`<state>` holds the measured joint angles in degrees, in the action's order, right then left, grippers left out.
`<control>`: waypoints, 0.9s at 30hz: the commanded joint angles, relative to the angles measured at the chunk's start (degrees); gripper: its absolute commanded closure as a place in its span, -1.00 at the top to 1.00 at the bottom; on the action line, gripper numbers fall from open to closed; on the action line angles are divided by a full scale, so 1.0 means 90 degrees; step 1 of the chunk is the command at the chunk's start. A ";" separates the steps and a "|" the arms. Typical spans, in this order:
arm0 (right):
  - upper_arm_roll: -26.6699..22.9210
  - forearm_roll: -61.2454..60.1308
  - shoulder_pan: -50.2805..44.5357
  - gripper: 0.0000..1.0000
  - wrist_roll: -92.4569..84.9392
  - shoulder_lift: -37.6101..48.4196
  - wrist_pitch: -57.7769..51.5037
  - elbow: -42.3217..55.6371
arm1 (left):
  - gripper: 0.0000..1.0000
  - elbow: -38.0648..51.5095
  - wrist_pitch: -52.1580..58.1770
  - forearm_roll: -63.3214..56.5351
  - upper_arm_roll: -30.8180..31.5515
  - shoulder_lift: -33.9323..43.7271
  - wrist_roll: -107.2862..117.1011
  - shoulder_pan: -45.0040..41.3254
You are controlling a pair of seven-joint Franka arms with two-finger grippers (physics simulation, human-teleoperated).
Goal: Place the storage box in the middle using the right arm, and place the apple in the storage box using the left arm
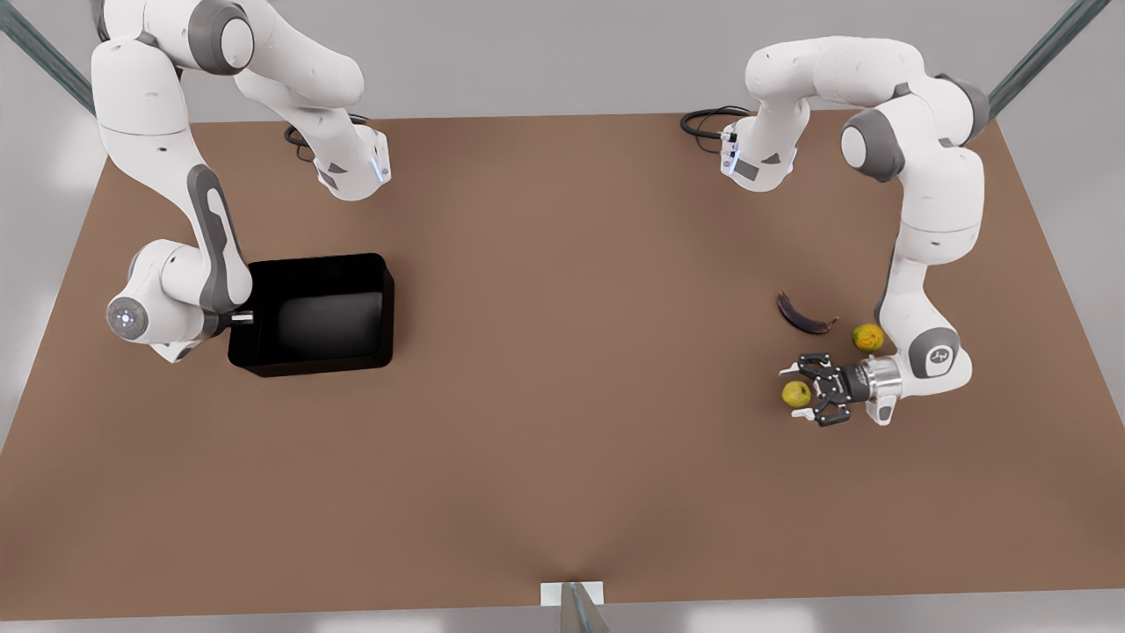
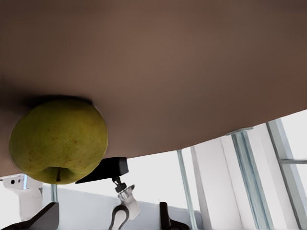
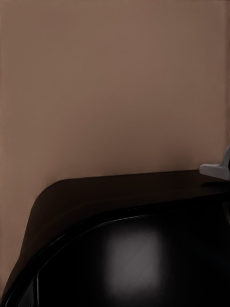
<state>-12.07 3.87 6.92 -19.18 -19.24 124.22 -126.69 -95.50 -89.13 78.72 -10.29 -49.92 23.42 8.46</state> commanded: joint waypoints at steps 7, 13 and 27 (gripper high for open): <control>0.0032 0.0000 -0.0017 -0.57 -0.0008 -0.0050 -0.0042 0.0073 | 1.00 0.0406 -0.0077 0.0043 -0.0038 -0.0303 0.0435 -0.0012; 0.0462 0.0000 -0.0115 -0.57 -0.0008 0.0019 -0.1087 0.0834 | 1.00 0.0328 -0.0087 0.0004 0.0011 -0.0293 0.0396 -0.0031; 0.1800 -0.0644 -0.2351 -0.57 0.0090 -0.1094 -0.1478 0.3588 | 1.00 0.0123 -0.0273 -0.0143 0.0011 -0.0449 0.0318 -0.0090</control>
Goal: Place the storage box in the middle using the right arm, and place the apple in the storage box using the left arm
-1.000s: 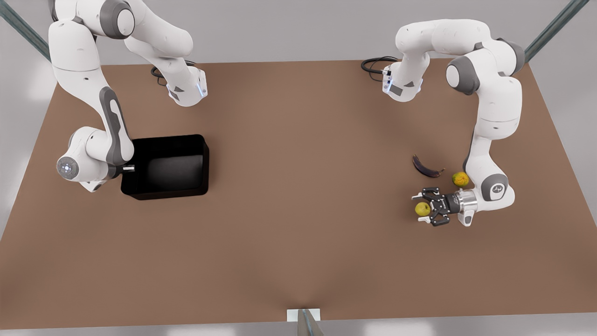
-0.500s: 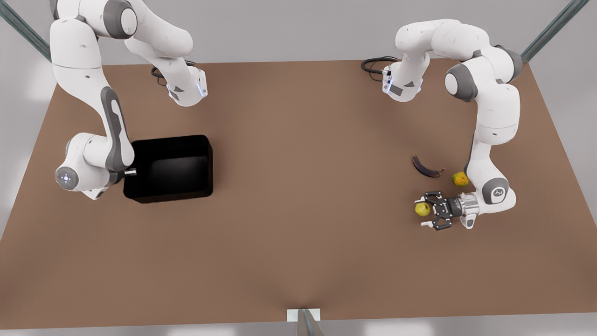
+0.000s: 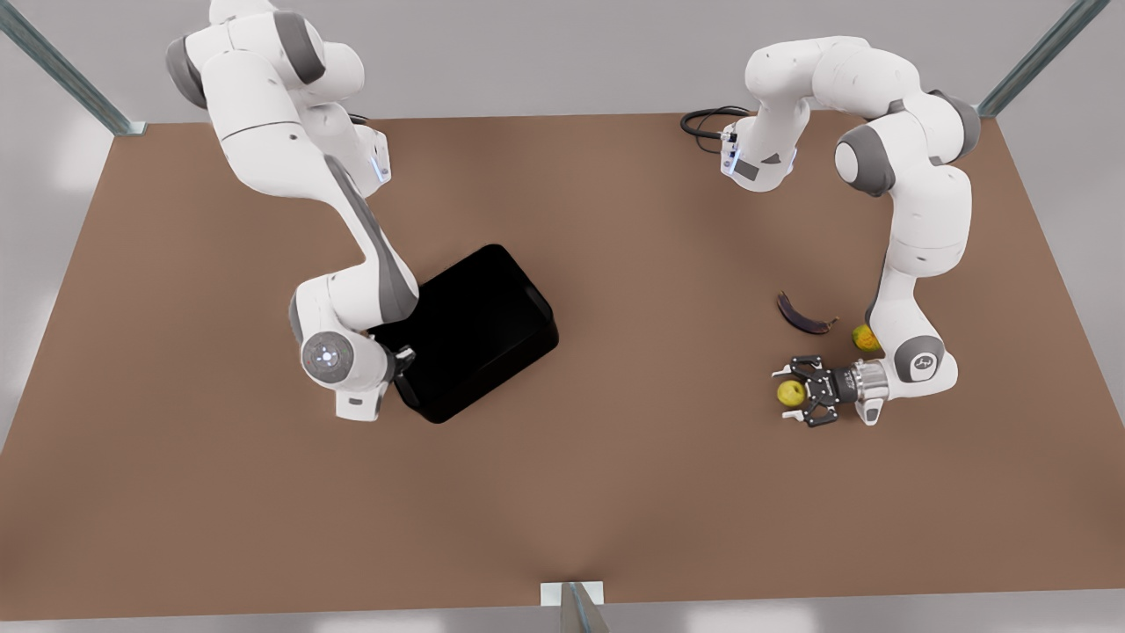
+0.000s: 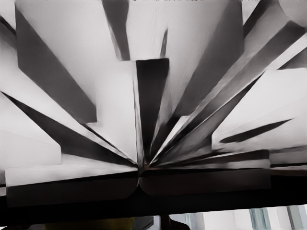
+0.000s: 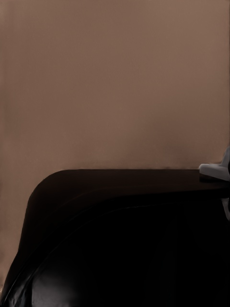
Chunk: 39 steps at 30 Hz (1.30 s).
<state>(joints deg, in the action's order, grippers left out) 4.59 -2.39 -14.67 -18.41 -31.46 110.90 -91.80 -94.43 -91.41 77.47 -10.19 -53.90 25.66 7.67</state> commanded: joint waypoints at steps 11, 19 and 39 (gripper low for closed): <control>0.0720 -0.0017 -0.0606 -0.57 0.1596 -0.1807 0.0294 0.2153 | 0.59 -0.0026 -0.0097 -0.0024 -0.0001 -0.0026 0.0137 -0.0013; 0.0730 -0.0271 -0.0665 1.00 0.1596 -0.1983 0.0705 0.2143 | 0.60 0.0004 -0.0166 -0.0151 -0.0020 -0.0007 0.0147 -0.0013; -0.1574 -0.0769 0.0302 1.00 0.0883 0.0800 -0.3299 0.2250 | -0.06 0.0013 -0.0244 -0.0141 0.0009 0.0042 0.0401 -0.0003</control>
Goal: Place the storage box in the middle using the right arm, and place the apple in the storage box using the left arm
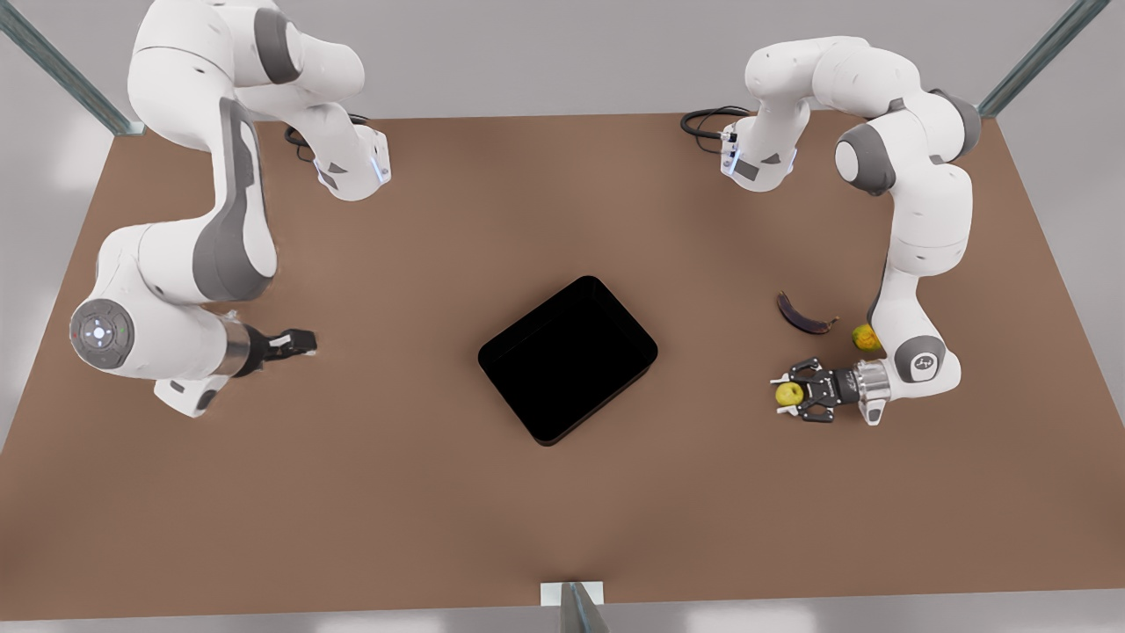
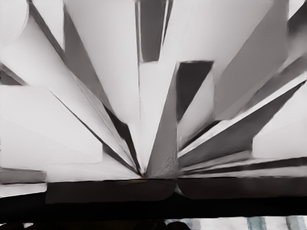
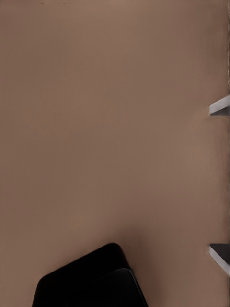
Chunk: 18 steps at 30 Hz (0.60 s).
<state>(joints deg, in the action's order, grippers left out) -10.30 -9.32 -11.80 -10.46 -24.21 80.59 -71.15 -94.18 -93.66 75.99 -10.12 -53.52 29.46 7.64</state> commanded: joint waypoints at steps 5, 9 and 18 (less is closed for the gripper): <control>-0.0076 0.0537 0.0403 1.00 -0.0488 0.0971 -0.0311 -0.0317 | -0.06 0.0454 0.0055 0.0013 -0.0009 0.0244 0.0847 0.0000; -0.0076 0.0693 0.0804 1.00 -0.0674 0.1840 -0.0497 -0.0844 | -0.05 0.0533 -0.0295 -0.0074 0.0411 0.0918 0.1472 -0.0087; -0.0066 0.0869 0.0911 1.00 -0.0674 0.2006 -0.0634 -0.1030 | -0.04 0.2056 -0.2074 -0.1607 0.0402 0.1885 0.7497 -0.2988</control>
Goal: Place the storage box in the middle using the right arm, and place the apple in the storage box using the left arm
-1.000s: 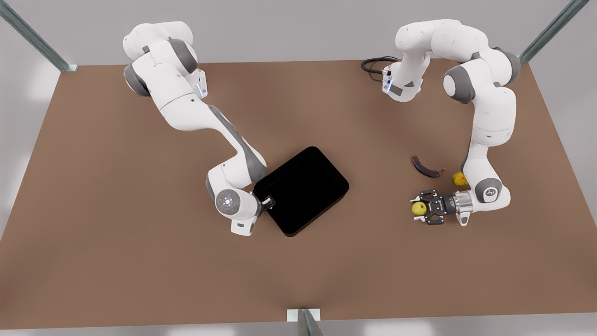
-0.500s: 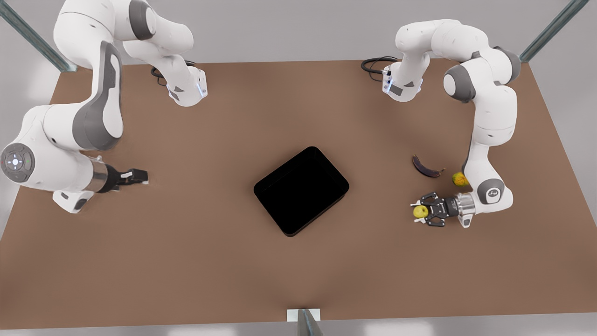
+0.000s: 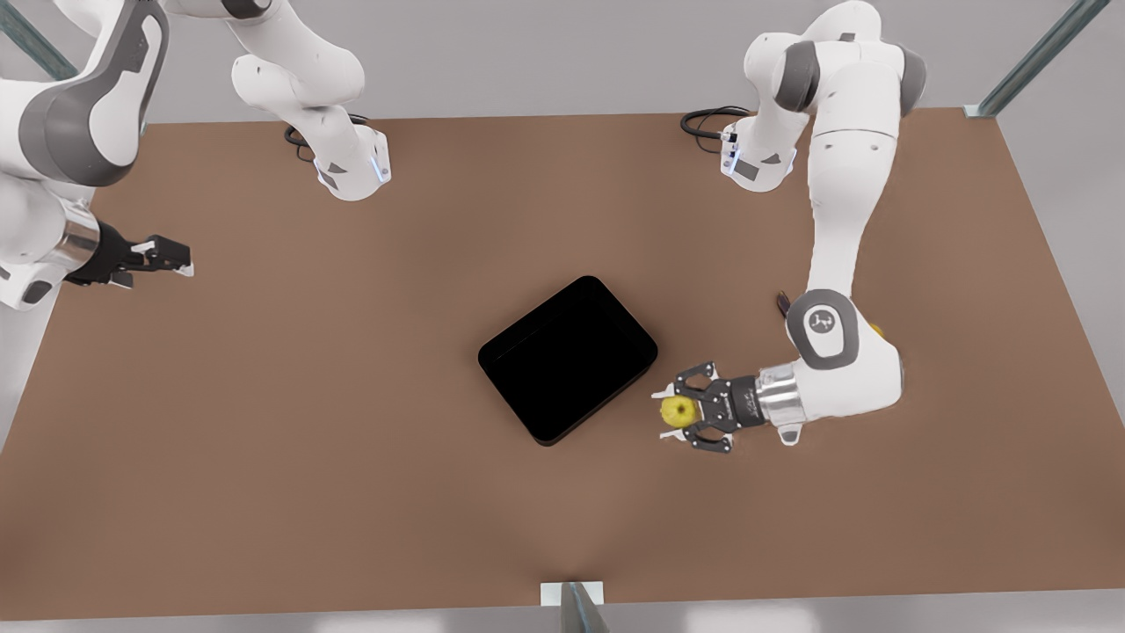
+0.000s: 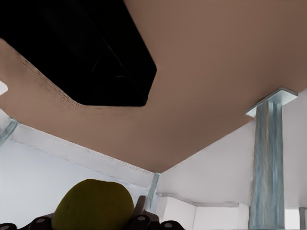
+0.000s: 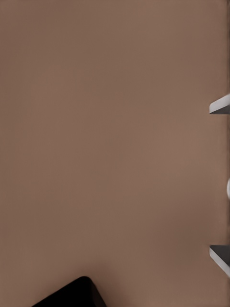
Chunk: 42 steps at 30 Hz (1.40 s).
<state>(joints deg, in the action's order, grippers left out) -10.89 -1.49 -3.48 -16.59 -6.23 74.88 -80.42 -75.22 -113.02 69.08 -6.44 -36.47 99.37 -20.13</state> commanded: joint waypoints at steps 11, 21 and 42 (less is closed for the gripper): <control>-0.0001 0.0000 0.0044 1.00 -0.0012 -0.0041 0.0000 -0.0010 | 0.02 0.0399 -0.1562 -0.3213 -0.0026 -0.0537 0.2249 -0.2597; -0.0001 0.0049 0.0132 1.00 -0.0119 -0.0060 0.0020 -0.0049 | 1.00 0.0359 -0.1446 -0.5360 -0.0114 -0.0450 0.1976 -0.2666; -0.0001 0.0049 0.0132 1.00 -0.0129 -0.0109 0.0029 -0.0078 | 1.00 -0.1644 0.2372 -0.7676 0.0765 0.3527 -1.0309 0.1348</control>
<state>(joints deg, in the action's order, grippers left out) -10.89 -0.98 -2.32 -17.84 -7.14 75.15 -81.20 -86.99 -89.71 0.05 0.36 -7.55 6.59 15.19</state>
